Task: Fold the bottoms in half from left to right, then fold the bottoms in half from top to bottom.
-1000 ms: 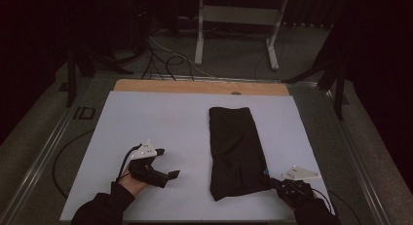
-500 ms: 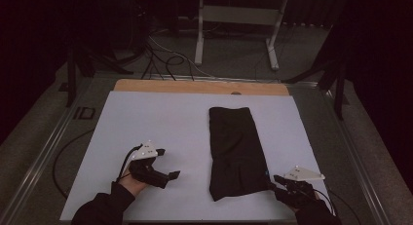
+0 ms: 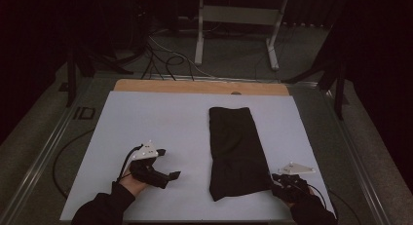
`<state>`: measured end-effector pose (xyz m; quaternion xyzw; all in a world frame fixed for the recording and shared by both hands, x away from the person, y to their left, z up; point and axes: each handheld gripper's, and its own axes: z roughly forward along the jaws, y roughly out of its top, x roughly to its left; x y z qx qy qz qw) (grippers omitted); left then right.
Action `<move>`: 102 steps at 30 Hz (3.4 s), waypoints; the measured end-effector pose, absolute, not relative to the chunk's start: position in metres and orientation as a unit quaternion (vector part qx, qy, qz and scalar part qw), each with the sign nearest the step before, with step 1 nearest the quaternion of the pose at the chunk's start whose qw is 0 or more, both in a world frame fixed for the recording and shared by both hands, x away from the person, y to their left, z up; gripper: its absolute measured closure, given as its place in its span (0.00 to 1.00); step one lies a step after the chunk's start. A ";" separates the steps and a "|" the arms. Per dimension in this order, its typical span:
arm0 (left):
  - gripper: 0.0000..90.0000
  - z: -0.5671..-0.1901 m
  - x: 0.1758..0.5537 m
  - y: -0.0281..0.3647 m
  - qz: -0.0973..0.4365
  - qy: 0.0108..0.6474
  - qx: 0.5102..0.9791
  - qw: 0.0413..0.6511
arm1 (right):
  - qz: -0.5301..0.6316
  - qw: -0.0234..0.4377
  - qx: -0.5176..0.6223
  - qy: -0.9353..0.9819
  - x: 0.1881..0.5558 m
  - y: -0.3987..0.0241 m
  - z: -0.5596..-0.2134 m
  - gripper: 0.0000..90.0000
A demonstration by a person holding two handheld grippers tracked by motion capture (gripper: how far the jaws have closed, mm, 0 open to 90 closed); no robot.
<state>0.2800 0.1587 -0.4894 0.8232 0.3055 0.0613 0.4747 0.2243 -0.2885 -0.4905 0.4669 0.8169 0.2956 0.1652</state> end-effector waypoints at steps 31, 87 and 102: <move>0.00 -0.489 0.280 0.158 0.060 0.301 0.823 0.478 | 0.360 0.147 0.476 0.789 0.229 -0.299 -0.479 0.17; 0.00 -0.434 0.329 0.111 0.080 0.318 0.826 0.459 | 0.428 0.229 0.389 0.783 0.328 -0.263 -0.409 0.12; 0.00 -0.435 0.355 0.088 0.097 0.326 0.832 0.437 | 0.424 0.226 0.400 0.781 0.365 -0.261 -0.420 0.12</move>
